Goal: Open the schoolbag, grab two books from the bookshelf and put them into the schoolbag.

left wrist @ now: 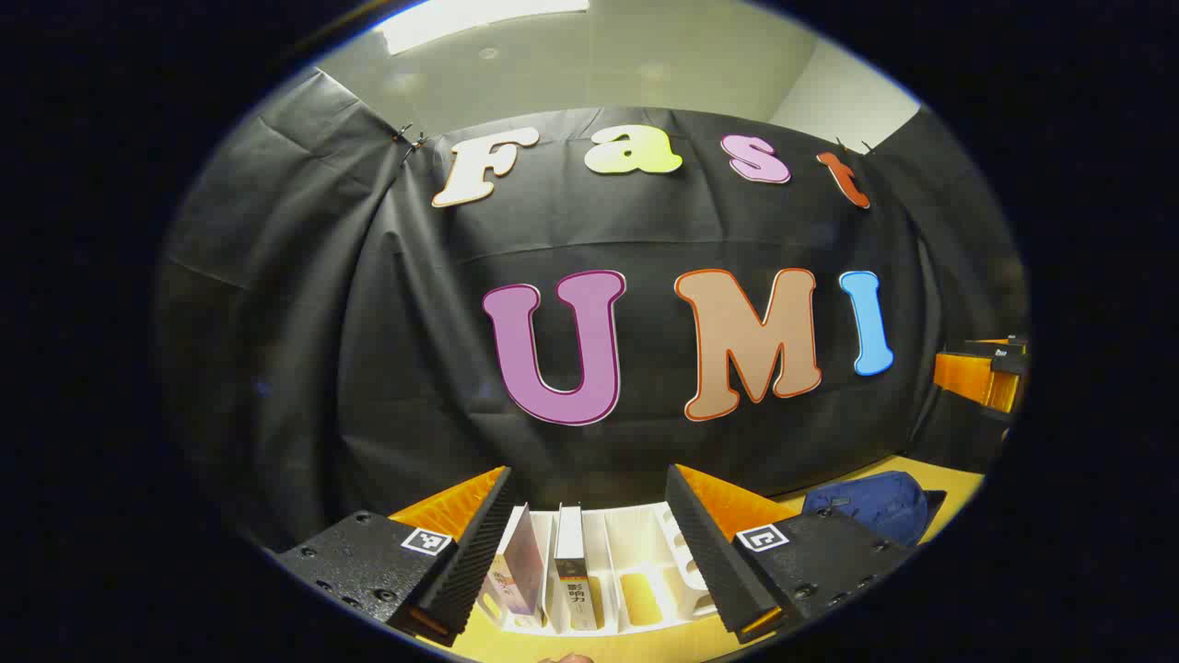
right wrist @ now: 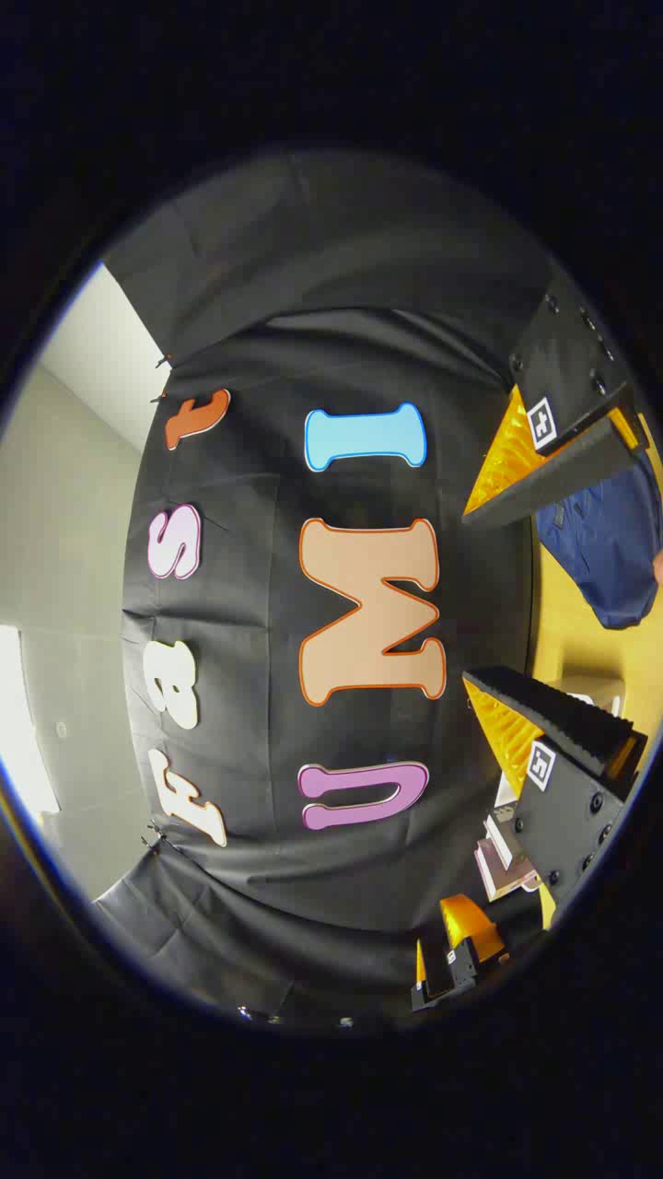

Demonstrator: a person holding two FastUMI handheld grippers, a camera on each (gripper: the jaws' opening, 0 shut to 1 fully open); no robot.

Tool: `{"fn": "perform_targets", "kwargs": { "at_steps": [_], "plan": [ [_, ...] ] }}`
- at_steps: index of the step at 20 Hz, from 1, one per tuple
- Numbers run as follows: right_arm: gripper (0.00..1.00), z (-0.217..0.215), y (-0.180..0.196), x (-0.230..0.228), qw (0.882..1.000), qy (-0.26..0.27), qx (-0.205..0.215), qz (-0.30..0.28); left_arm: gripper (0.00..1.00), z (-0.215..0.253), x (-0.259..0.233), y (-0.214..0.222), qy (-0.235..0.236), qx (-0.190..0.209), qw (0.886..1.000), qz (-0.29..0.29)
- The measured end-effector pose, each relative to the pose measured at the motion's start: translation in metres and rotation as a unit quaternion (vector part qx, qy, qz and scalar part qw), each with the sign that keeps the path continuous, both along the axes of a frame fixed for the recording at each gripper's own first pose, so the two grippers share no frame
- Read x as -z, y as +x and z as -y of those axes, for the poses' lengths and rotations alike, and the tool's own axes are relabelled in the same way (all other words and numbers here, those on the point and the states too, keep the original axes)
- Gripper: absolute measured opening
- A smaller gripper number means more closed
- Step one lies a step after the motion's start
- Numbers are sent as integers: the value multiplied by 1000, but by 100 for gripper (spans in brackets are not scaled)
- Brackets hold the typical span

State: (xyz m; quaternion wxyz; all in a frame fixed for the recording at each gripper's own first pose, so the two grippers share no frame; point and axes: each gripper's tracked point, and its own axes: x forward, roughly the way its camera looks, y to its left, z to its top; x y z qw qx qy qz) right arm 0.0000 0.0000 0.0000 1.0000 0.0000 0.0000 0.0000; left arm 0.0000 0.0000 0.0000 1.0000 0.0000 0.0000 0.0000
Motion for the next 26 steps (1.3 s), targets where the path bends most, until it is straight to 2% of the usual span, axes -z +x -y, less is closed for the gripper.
{"fn": "perform_targets", "kwargs": {
  "at_steps": [3, 4, 6, 7, 9, 10, 11, 22, 25, 26],
  "plan": [
    [94, 7, 7, 5, 1000, -2, 1, -7, 99, 3, -1, 1, -3, -7, 1000, -2],
    [96, 9, 8, 9, 1000, -4, 0, -11, 96, 4, -1, 2, -2, -7, 1000, -2],
    [100, 14, 10, 14, 1000, -11, 1, -17, 99, 7, -1, 2, -3, -8, 1000, -1],
    [100, 15, 11, 15, 1000, -15, 1, -18, 96, 9, -2, 2, -4, -8, 1000, -2],
    [100, 15, 10, 15, 1000, -23, 1, -15, 99, 12, 0, 2, -8, -6, 1000, -3],
    [100, 16, 10, 16, 1000, -25, 0, -13, 96, 13, 1, 2, -8, -6, 1000, -4],
    [98, 16, 10, 16, 1000, -26, 0, -12, 96, 13, 0, 2, -8, -7, 1000, -5],
    [100, 32, 9, 21, 999, -46, 12, -9, 96, 12, 4, 1, -8, -9, 1000, -10],
    [98, 30, 13, 31, 997, -73, -6, -9, 96, 12, 5, -1, -6, -10, 1000, -11],
    [98, 31, 15, 36, 996, -86, -13, -12, 99, 11, 6, -3, -2, -11, 1000, -10]
  ]
}}
